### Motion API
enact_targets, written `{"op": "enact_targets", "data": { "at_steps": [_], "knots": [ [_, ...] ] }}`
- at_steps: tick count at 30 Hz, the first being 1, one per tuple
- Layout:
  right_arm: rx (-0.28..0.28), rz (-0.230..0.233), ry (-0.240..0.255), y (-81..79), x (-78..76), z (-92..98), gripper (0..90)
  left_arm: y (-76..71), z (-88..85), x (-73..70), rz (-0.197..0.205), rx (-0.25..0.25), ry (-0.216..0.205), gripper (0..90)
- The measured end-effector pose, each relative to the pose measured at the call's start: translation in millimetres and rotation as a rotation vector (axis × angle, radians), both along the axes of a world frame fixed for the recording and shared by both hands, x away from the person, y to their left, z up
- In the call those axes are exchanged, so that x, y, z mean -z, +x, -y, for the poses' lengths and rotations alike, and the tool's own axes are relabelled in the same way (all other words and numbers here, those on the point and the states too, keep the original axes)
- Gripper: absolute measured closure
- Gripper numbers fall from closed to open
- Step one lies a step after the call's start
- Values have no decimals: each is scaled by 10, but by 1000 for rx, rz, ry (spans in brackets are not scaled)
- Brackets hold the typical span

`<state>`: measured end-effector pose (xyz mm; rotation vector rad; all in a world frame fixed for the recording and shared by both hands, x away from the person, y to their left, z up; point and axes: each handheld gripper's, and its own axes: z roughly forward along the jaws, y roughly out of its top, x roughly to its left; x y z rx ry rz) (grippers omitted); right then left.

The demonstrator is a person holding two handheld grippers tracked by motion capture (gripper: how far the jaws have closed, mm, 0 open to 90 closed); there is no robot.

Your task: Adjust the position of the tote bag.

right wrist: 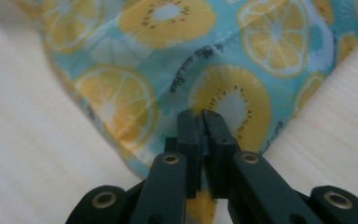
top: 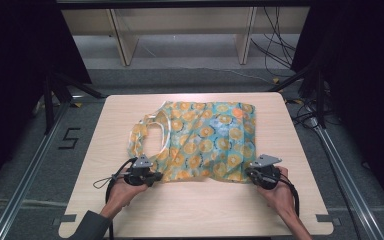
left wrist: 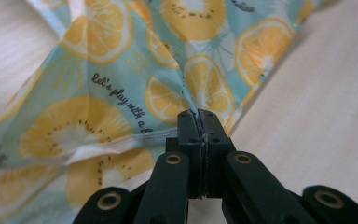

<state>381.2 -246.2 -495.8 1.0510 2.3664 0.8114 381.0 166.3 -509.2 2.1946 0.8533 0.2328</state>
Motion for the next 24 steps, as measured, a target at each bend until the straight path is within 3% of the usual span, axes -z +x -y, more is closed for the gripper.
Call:
{"op": "enact_targets", "data": {
  "at_steps": [3,7,10,11,12,13,16,18,19,20,21,22,24],
  "knots": [
    [28,15,-26,228,-4,1,872,-153,145,1,-4,46,-5,887],
    [39,37,-49,378,2,-14,873,-246,301,11,-20,82,-25,886],
    [49,55,-66,559,4,-46,873,-286,457,1,-18,126,-11,885],
    [58,57,-57,613,6,-56,874,-303,520,3,-25,129,-35,885],
    [61,68,-53,669,9,-58,874,-304,550,-4,-21,145,-22,885],
    [82,70,-13,729,-16,-44,873,-317,616,1,-25,155,-32,884],
    [75,73,7,694,-79,-26,873,-344,710,17,-31,172,-30,884],
    [65,50,53,582,-149,-13,877,-351,734,14,-32,183,-32,884],
    [32,12,100,452,-185,-23,889,-352,753,16,-31,181,-39,884],
    [32,12,100,452,-185,-23,889,-357,771,21,-34,177,-48,884],
    [10,-4,111,398,-175,-49,892,-341,781,18,-18,200,-31,884],
    [-9,-28,105,356,-159,-86,895,-358,810,22,-29,180,-47,884],
    [-42,-58,85,328,-107,-161,894,-364,858,19,-26,192,-47,884]
  ]
}}
